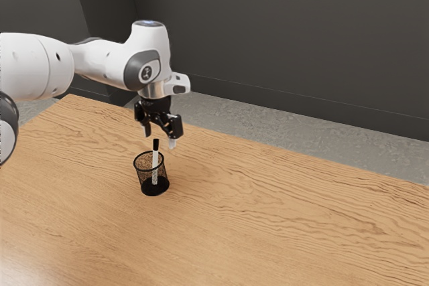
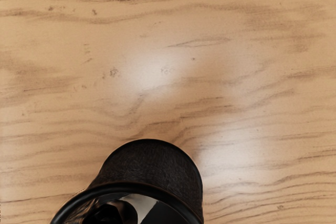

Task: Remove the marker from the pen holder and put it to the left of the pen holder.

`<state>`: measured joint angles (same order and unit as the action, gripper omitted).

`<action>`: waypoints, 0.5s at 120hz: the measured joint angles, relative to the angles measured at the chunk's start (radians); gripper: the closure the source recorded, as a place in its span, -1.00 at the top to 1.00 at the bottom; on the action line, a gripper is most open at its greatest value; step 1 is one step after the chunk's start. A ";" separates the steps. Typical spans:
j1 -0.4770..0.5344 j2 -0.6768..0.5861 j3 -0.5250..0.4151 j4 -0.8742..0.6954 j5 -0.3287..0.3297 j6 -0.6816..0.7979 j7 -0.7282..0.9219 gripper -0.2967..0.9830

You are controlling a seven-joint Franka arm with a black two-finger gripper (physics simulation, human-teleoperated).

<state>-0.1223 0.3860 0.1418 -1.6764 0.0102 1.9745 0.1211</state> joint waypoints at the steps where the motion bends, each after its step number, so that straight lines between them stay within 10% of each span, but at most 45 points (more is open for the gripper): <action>1: 0.002 0.001 0.000 0.000 -0.001 0.002 0.000 0.54; 60: 0.034 0.042 0.002 0.001 -0.031 0.080 0.003 0.54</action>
<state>-0.0887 0.4280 0.1442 -1.6753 -0.0204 2.0547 0.1237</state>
